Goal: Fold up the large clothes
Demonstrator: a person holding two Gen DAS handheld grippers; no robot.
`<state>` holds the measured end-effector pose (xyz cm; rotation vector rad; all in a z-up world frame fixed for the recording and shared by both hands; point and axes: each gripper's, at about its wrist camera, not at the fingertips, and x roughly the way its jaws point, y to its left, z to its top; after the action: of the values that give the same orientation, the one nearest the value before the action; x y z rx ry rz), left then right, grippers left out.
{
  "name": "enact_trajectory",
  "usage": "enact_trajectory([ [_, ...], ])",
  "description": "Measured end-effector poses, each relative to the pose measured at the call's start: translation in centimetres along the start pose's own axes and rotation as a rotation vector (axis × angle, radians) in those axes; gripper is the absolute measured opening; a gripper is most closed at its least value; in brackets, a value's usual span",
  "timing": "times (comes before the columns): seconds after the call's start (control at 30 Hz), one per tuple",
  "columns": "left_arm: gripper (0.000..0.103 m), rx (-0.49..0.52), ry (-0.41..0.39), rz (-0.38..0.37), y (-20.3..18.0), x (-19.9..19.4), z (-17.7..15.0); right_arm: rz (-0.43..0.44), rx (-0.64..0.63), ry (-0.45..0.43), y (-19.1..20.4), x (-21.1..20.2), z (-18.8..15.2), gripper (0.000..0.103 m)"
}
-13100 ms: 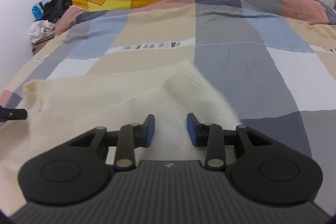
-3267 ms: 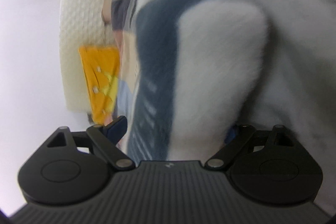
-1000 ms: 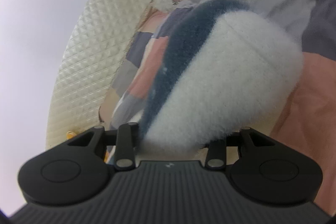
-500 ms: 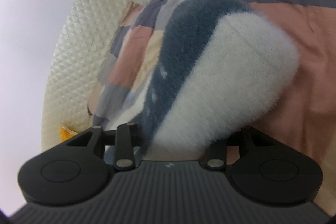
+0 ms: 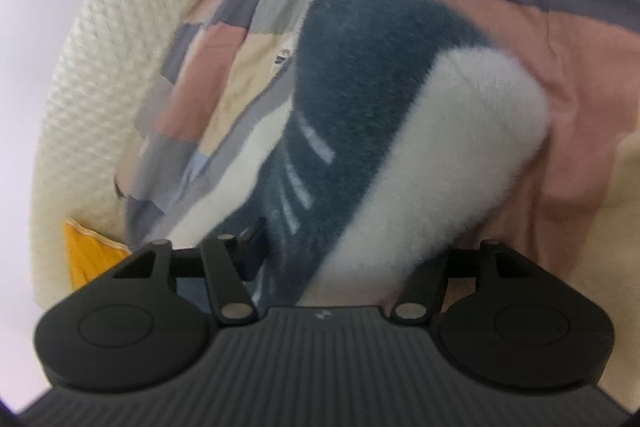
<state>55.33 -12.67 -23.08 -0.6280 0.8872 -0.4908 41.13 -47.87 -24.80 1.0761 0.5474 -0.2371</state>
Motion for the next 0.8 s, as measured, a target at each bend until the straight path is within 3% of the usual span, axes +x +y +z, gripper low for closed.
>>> enact_trajectory([
  [0.1,0.078,0.096,0.011,0.068,-1.9,-1.8,-0.3,-0.067,-0.054,0.004,1.5,-1.7,-0.3,0.068],
  [0.33,0.081,0.24,-0.007,0.194,-7.0,-7.6,-0.8,-0.139,-0.194,-0.003,4.3,-7.8,-1.7,0.068],
  [0.63,0.085,0.411,-0.097,0.259,-14.4,-19.2,-3.3,-0.086,-0.445,-0.085,9.7,-18.6,-3.9,0.067],
  [0.8,0.093,0.518,-0.184,0.274,-17.9,-26.9,-6.3,-0.025,-0.621,-0.164,12.6,-26.1,-6.9,0.067],
])
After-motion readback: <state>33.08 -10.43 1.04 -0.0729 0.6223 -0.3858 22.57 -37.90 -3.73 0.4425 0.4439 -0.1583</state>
